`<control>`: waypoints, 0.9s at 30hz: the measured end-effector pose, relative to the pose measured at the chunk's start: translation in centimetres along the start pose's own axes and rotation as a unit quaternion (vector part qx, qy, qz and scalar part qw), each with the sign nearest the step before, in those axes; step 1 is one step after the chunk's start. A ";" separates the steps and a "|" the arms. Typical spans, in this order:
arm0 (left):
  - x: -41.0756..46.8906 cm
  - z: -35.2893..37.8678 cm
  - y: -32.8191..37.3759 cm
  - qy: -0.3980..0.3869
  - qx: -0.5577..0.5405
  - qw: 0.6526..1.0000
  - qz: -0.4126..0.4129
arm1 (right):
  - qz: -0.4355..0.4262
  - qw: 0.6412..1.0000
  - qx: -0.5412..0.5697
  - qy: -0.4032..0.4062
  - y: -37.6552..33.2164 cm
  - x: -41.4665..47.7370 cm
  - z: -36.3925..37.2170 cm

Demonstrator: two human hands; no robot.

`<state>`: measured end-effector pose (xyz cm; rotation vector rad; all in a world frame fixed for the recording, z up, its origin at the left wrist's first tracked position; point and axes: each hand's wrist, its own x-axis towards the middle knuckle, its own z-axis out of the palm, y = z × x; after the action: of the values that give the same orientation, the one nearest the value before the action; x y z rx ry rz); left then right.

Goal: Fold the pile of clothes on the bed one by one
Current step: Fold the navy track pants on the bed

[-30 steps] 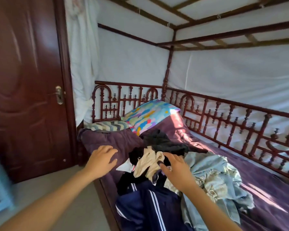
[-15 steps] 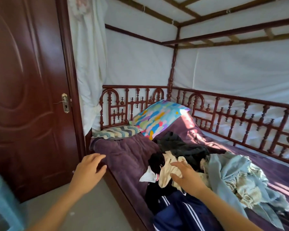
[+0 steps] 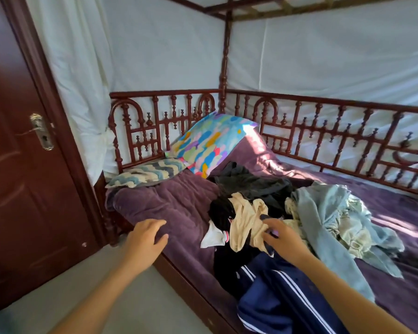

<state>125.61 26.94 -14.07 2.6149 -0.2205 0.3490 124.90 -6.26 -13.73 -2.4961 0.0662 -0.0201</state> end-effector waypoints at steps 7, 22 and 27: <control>10.1 0.9 -2.3 -0.009 0.036 0.999 0.024 | 0.055 0.996 0.058 0.027 1.0 10.7 1.2; 22.3 14.0 -9.2 -0.192 0.016 0.981 -0.010 | 0.243 0.967 0.072 0.037 6.4 19.1 6.7; 27.8 18.5 -8.5 -0.270 0.000 0.961 0.062 | 0.386 0.912 0.081 0.110 10.1 16.2 5.8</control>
<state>157.80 22.69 -25.59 2.6475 -0.5647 -0.3368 140.84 -11.70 -24.50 -2.1311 1.0868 0.0235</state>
